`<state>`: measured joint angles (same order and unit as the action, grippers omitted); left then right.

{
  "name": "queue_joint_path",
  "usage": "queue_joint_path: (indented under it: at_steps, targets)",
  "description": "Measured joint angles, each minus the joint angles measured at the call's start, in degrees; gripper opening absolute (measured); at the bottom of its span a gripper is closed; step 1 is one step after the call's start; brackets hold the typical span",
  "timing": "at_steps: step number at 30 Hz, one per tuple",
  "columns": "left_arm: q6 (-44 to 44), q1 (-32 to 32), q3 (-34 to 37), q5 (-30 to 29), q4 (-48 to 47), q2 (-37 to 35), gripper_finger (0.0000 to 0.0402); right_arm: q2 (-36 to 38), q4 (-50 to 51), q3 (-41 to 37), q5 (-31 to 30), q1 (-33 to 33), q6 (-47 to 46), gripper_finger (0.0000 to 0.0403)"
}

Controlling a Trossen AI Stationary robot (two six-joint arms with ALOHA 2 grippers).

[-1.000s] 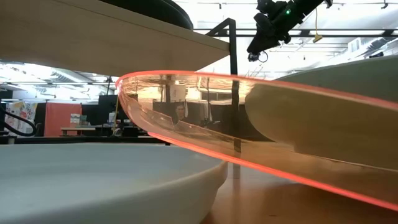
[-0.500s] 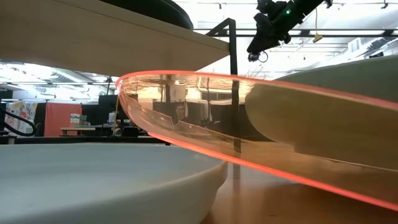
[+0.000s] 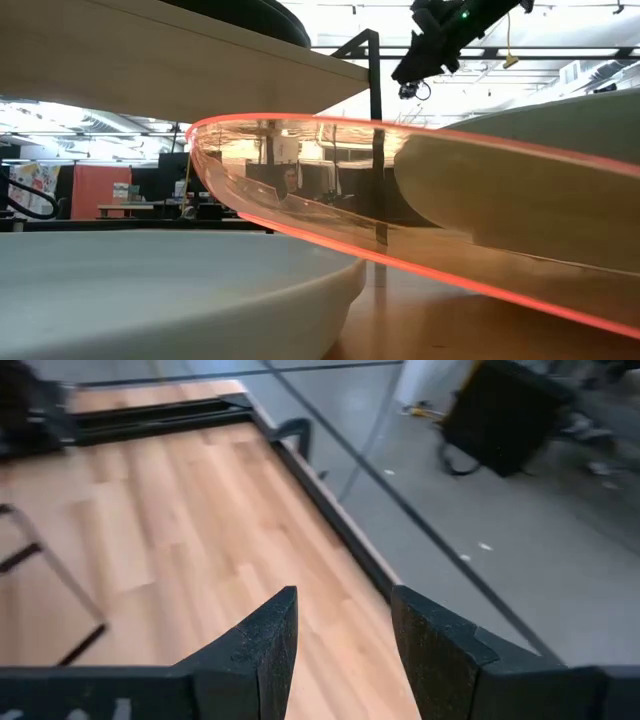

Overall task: Place and stack plates onto a shelf
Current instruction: Stack the blue plate on top of the black plate on the shelf

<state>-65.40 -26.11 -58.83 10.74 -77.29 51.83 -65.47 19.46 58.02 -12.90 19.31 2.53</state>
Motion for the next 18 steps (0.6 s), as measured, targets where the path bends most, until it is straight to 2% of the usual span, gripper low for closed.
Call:
queue_joint_path:
  at_steps: [4, 10, 18]
  targets:
    - [0.0, 0.0, 0.0, -6.4, 0.0, -3.0, 0.0193, 0.0, 0.0, 0.0, 5.0, 0.0, 0.0, 0.0169]
    - [0.0, 0.0, 0.0, -19.5, 0.3, -6.3, 0.0192, 0.0, 0.3, 0.0, 12.6, 0.0, 0.0, 0.0169]
    - [0.1, 0.2, 0.0, -35.1, 1.3, -6.5, 0.0192, 0.0, 0.9, 0.0, 23.6, -0.6, -2.7, 0.0169]
